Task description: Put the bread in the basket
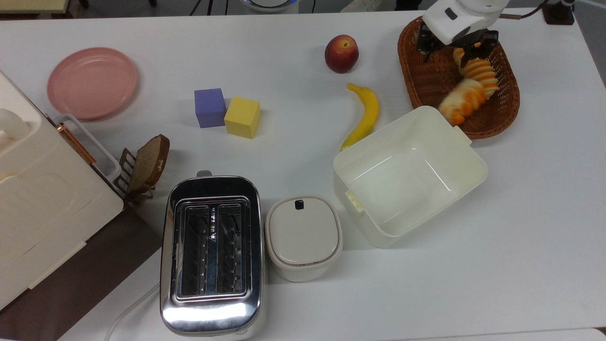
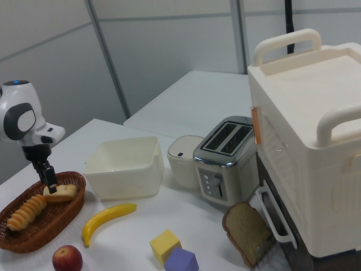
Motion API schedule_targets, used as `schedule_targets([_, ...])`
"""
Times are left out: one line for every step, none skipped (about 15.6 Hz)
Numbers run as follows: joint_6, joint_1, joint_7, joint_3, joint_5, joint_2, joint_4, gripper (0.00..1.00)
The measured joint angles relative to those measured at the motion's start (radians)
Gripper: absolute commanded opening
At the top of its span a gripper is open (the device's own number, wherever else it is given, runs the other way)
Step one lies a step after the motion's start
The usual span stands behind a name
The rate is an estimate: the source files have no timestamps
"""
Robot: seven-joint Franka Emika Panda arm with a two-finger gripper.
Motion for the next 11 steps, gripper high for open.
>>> schedule_targets([-0.008, -0.011, -0.005, -0.001, -0.022, -0.001, 0.002, 1.00])
schedule_targets([-0.041, -0.035, -0.028, 0.001, -0.044, -0.004, 0.005, 1.00])
schedule_targets([-0.089, -0.073, -0.072, 0.009, -0.059, -0.009, 0.009, 1.00])
schedule_targets([-0.131, -0.124, -0.122, 0.022, -0.069, -0.019, 0.015, 1.00])
schedule_targets([-0.164, -0.187, -0.173, 0.035, -0.082, -0.033, 0.019, 1.00])
schedule_targets([-0.193, -0.254, -0.225, 0.046, -0.096, -0.052, 0.023, 1.00])
schedule_targets([-0.217, -0.319, -0.280, 0.053, -0.110, -0.072, 0.026, 1.00])
schedule_targets([-0.237, -0.379, -0.338, 0.056, -0.119, -0.091, 0.027, 1.00])
schedule_targets([-0.255, -0.438, -0.400, 0.057, -0.124, -0.110, 0.027, 1.00])
schedule_targets([-0.266, -0.493, -0.461, 0.058, -0.126, -0.125, 0.027, 1.00])
schedule_targets([-0.270, -0.546, -0.521, 0.059, -0.126, -0.138, 0.027, 1.00])
